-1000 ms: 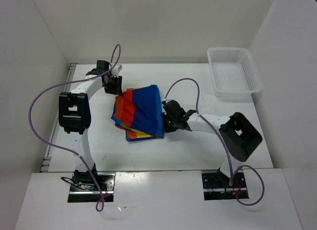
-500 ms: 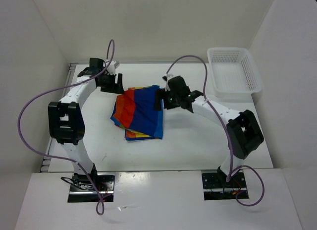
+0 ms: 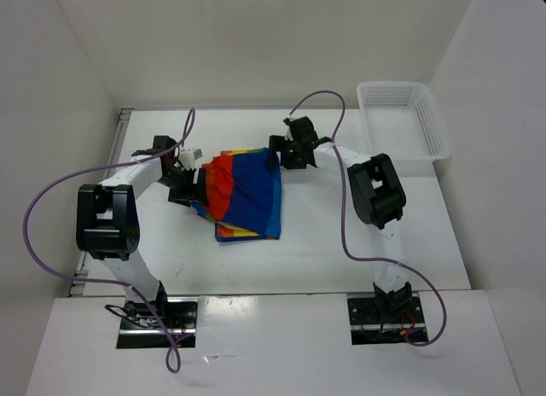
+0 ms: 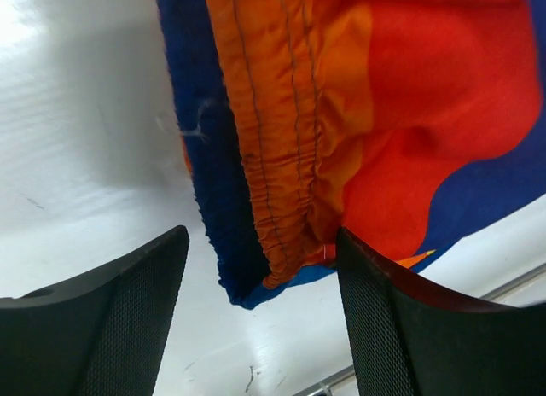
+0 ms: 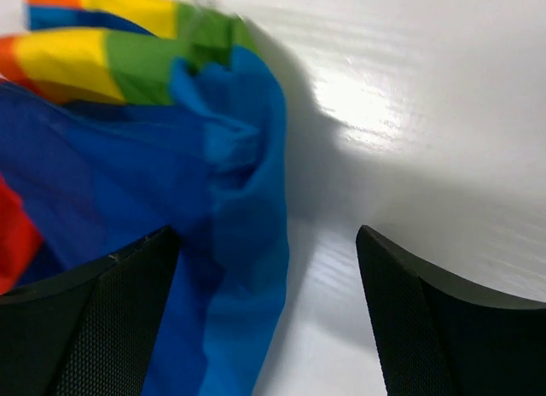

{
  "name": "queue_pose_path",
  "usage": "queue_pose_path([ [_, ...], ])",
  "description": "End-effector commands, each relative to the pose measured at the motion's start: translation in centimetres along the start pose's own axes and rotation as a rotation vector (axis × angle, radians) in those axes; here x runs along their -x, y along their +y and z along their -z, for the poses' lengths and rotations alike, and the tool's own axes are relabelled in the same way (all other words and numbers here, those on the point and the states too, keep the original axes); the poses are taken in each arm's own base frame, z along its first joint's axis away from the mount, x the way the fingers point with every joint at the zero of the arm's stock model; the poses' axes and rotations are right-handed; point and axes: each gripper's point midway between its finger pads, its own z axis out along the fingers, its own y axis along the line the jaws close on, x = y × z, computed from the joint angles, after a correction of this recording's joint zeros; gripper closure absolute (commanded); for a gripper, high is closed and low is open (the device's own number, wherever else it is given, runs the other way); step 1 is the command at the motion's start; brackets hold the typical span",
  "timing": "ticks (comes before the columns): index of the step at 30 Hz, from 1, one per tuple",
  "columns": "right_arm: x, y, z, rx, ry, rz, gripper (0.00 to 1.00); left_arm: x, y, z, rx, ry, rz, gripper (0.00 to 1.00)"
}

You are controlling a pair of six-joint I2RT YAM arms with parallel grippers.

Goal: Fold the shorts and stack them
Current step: Fold the shorts

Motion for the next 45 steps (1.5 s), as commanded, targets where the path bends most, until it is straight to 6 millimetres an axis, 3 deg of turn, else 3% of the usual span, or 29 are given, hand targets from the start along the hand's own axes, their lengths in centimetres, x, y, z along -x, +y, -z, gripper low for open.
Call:
queue_pose_path([
  [1, 2.2, 1.4, -0.4, 0.081, -0.036, -0.008, 0.12, -0.1, -1.1, 0.1, -0.059, -0.019, -0.012, 0.23],
  [4, 2.8, 1.1, -1.0, 0.112, -0.056, -0.052, 0.21, -0.4, -1.4, -0.5, -0.072, -0.008, -0.016, 0.31],
  [6, 2.5, 1.1, -1.8, 0.126, -0.056, -0.069, 0.35, -1.1, -0.9, -1.4, -0.064, 0.011, -0.008, 0.43],
  [7, 2.8, 0.6, -1.7, 0.120, -0.060, -0.092, 0.50, -0.7, -0.8, -1.5, -0.063, -0.004, -0.015, 0.47],
  [10, 1.9, 0.3, -2.4, 0.120, -0.036, -0.112, 0.77, -1.2, -0.1, -2.7, -0.052, 0.029, 0.000, 0.63],
  [11, 1.9, 0.3, -2.4, 0.120, -0.035, -0.122, 0.81, -1.2, -0.1, -2.7, -0.052, 0.029, 0.000, 0.69],
  [12, 1.6, 0.2, -2.7, 0.117, -0.027, -0.135, 0.82, -1.4, -0.2, -2.9, -0.062, 0.038, 0.004, 0.81],
  [16, 1.5, -0.3, -2.8, 0.093, -0.047, -0.173, 0.88, -1.2, -0.2, -3.0, -0.062, 0.030, 0.000, 1.00],
  [18, 2.5, -0.8, -2.5, 0.075, -0.086, -0.198, 0.88, -1.0, -0.6, -2.4, -0.070, 0.018, -0.005, 1.00],
  [19, 2.2, -1.0, -2.3, 0.065, -0.088, -0.221, 0.86, -1.0, -0.6, -2.4, -0.070, 0.018, -0.005, 1.00],
  [20, 2.7, -1.5, -2.2, 0.063, -0.101, -0.225, 0.68, -1.6, -0.7, -2.2, -0.071, 0.027, 0.000, 1.00],
  [22, 2.9, -1.3, -1.9, 0.069, -0.112, -0.224, 0.50, -2.1, -0.8, -2.0, -0.071, 0.037, 0.004, 0.95],
  [23, 2.7, -0.9, -1.8, 0.093, -0.099, -0.222, 0.39, -2.5, -0.8, -1.9, -0.072, 0.040, 0.006, 0.87],
  [24, 3.2, -0.4, -1.3, 0.108, -0.100, -0.206, 0.36, -2.7, -0.9, -1.9, -0.072, 0.050, 0.010, 0.71],
  [27, 3.5, 0.2, -0.6, 0.123, -0.091, -0.195, 0.30, -2.1, -1.8, -1.6, -0.103, 0.040, -0.002, 0.57],
  [30, 4.2, 0.7, 1.4, 0.124, -0.120, -0.167, 0.27, -1.2, -1.9, -1.2, -0.102, 0.022, -0.011, 0.53],
  [32, 6.2, 1.4, 4.2, 0.114, -0.190, -0.119, 0.23, -0.4, -1.6, -0.7, -0.098, 0.005, -0.006, 0.49],
  [33, 5.9, 1.1, 5.0, 0.090, -0.196, -0.113, 0.17, 0.0, -1.2, -0.4, -0.093, -0.009, 0.002, 0.47],
  [34, 7.4, 1.8, 7.5, 0.086, -0.246, -0.090, 0.17, 0.2, -1.3, -0.2, -0.093, -0.009, 0.002, 0.46],
  [35, 7.7, 1.4, 8.4, 0.027, -0.273, -0.062, 0.10, 0.8, -1.5, 0.3, -0.091, -0.031, -0.009, 0.42],
  [36, 6.7, 0.9, 9.1, -0.027, -0.254, -0.050, 0.00, 0.8, -1.3, 0.3, -0.079, -0.030, -0.009, 0.41],
  [37, 7.9, 0.9, 11.3, -0.064, -0.300, -0.042, 0.00, 1.3, -1.6, 1.1, -0.077, -0.052, -0.019, 0.39],
  [39, 6.8, -1.7, 13.0, -0.210, -0.276, -0.027, 0.00, 1.8, -1.7, 2.0, -0.066, -0.072, -0.029, 0.33],
  [40, 6.6, -2.4, 13.8, -0.257, -0.271, -0.021, 0.00, 2.8, -2.1, 3.0, -0.063, -0.109, -0.046, 0.24],
  [42, 6.2, -4.1, 15.9, -0.373, -0.278, -0.029, 0.00, 3.8, -2.2, 4.4, -0.056, -0.159, -0.060, 0.23],
  [44, 4.6, -5.1, 17.5, -0.418, -0.230, -0.027, 0.00, 5.9, -1.5, 7.5, -0.006, -0.283, -0.078, 0.20],
  [45, 4.4, -6.1, 18.3, -0.437, -0.224, -0.042, 0.00, 8.1, -1.1, 9.4, 0.032, -0.399, -0.114, 0.20],
])
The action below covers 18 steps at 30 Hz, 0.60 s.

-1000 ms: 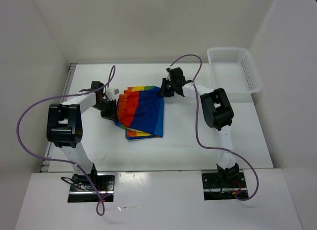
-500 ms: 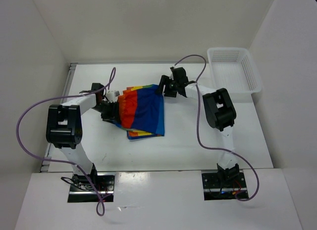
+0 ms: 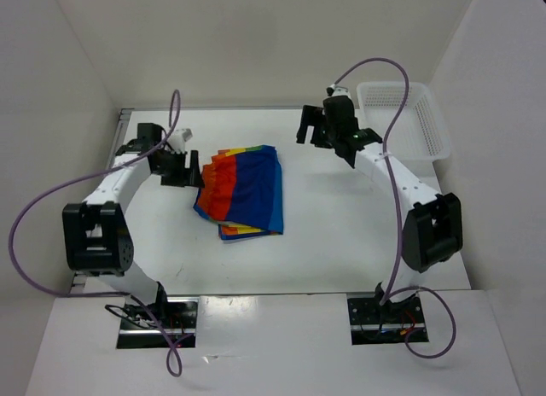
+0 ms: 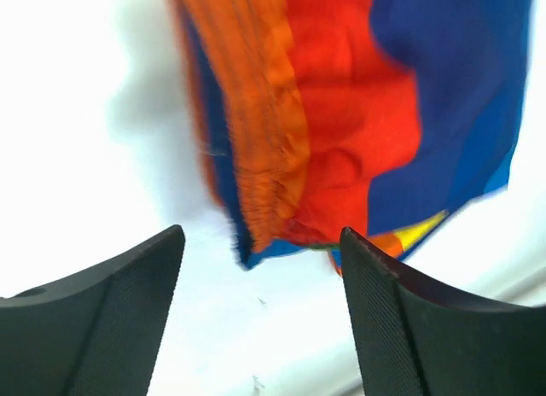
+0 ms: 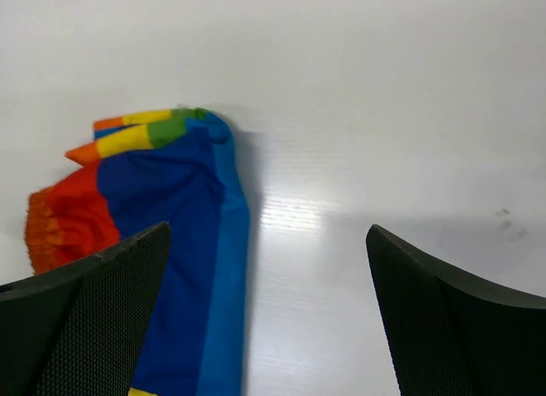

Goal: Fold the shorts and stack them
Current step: Fold the shorts

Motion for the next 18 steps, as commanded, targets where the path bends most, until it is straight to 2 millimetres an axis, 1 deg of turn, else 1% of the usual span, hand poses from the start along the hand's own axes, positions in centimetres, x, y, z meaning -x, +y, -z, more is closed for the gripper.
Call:
queue_pose_path([
  [1, -3.2, -5.7, 2.4, -0.204, 0.112, 0.046, 0.00, 7.0, 0.2, 7.7, 0.104, -0.350, -0.112, 0.19],
  [2, -3.3, -6.3, 3.7, -0.208, 0.116, 0.013, 0.00, 7.9, 1.9, 9.0, 0.186, -0.391, -0.098, 0.16],
  [3, -3.0, -7.4, 4.2, -0.204, 0.113, -0.030, 0.00, 8.6, 2.7, 10.0, 0.236, -0.409, -0.090, 0.16],
  [4, -3.9, -8.5, 4.8, -0.217, 0.136, -0.062, 0.00, 8.8, 3.9, 10.4, 0.287, -0.405, -0.071, 0.12],
  [5, -3.9, -9.2, 5.3, -0.220, 0.139, -0.089, 0.00, 8.6, 6.0, 11.2, 0.402, -0.403, -0.040, 0.08],
  [6, -3.4, -9.8, 6.3, -0.221, 0.123, -0.106, 0.00, 9.1, 7.6, 12.1, 0.471, -0.431, -0.023, 0.06],
  [7, -3.2, -10.9, 6.9, -0.266, 0.106, -0.110, 0.00, 9.3, 8.1, 13.0, 0.521, -0.450, -0.017, 0.03],
  [8, -3.7, -12.2, 7.5, -0.315, 0.111, -0.111, 0.00, 8.4, 9.9, 13.6, 0.608, -0.434, 0.017, 0.03],
  [9, -3.0, -12.5, 8.5, -0.338, 0.082, -0.109, 0.00, 8.1, 10.9, 13.9, 0.648, -0.435, 0.033, 0.01],
  [11, -3.4, -14.0, 9.5, -0.415, 0.081, -0.089, 0.00, 7.1, 11.4, 14.1, 0.692, -0.430, 0.045, 0.01],
  [12, -3.6, -14.2, 10.0, -0.427, 0.081, -0.087, 0.00, 6.9, 11.8, 14.6, 0.708, -0.440, 0.054, 0.01],
  [13, -3.8, -14.3, 10.1, -0.430, 0.094, -0.073, 0.00, 6.6, 11.9, 14.3, 0.707, -0.429, 0.056, 0.01],
  [14, -3.6, -14.8, 10.2, -0.455, 0.083, -0.070, 0.00, 6.3, 11.8, 14.3, 0.707, -0.429, 0.056, 0.01],
  [15, -3.6, -14.7, 10.6, -0.456, 0.083, -0.070, 0.00, 6.1, 12.0, 14.0, 0.707, -0.425, 0.057, 0.01],
  [16, -4.0, -14.8, 10.5, -0.459, 0.090, -0.077, 0.00, 6.1, 12.1, 14.6, 0.714, -0.437, 0.062, 0.01],
  [18, -3.7, -14.7, 10.8, -0.456, 0.077, -0.089, 0.00, 6.2, 11.9, 14.9, 0.715, -0.448, 0.059, 0.01],
])
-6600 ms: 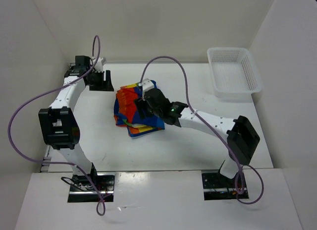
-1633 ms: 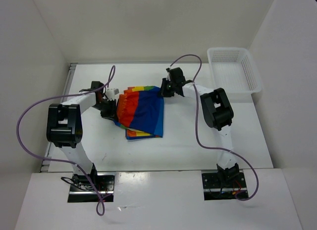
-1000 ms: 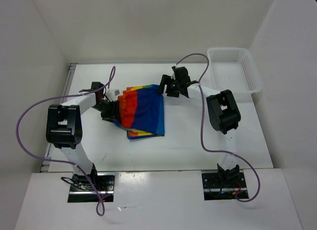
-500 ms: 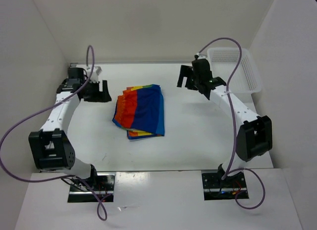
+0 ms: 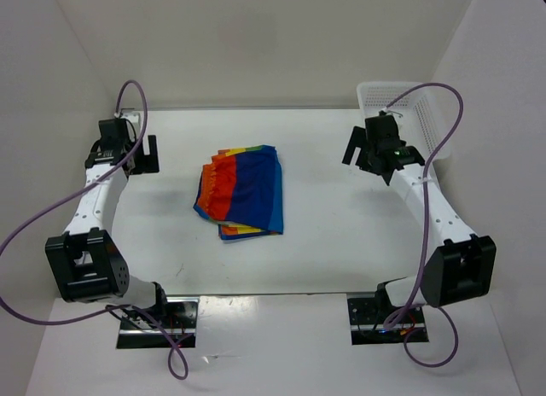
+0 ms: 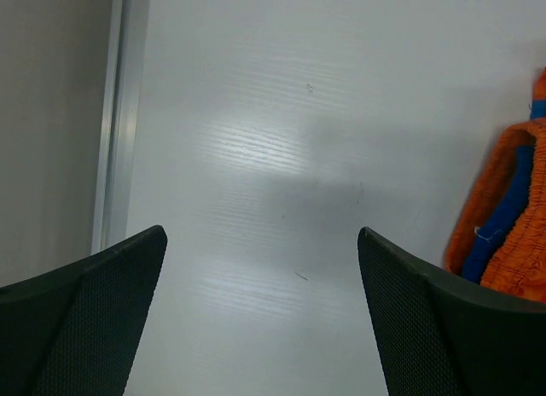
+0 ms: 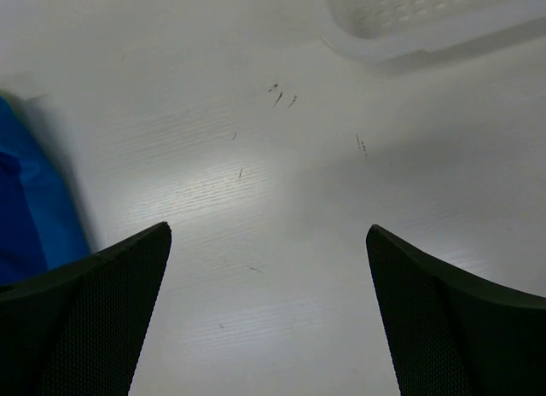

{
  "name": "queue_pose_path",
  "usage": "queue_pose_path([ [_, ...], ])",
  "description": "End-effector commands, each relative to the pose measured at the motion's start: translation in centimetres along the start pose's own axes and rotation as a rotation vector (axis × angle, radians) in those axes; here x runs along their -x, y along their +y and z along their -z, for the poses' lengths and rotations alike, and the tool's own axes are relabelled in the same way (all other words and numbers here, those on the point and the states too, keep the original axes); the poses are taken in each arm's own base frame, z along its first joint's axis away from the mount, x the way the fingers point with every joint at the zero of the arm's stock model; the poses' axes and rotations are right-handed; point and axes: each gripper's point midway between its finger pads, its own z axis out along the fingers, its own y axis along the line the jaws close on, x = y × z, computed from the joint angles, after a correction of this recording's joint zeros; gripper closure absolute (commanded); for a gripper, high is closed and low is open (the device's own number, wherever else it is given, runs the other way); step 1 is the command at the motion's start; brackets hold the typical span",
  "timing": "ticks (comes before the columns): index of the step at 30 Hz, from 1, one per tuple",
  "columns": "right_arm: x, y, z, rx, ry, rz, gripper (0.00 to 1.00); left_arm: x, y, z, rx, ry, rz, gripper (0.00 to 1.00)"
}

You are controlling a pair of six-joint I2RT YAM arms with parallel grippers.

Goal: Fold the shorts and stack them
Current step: Fold the shorts

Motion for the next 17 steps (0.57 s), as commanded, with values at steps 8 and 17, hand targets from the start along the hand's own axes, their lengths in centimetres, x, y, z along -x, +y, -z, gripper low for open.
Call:
queue_pose_path([
  [8, -0.8, -1.8, 1.6, -0.055, -0.030, -0.009, 0.00, 1.8, 1.2, 2.0, 0.046, -0.096, 0.012, 0.01],
  [17, -1.4, -2.3, 1.8, -0.054, -0.034, 0.008, 0.00, 1.4, 0.7, 1.9, 0.018, -0.089, 0.009, 0.01],
])
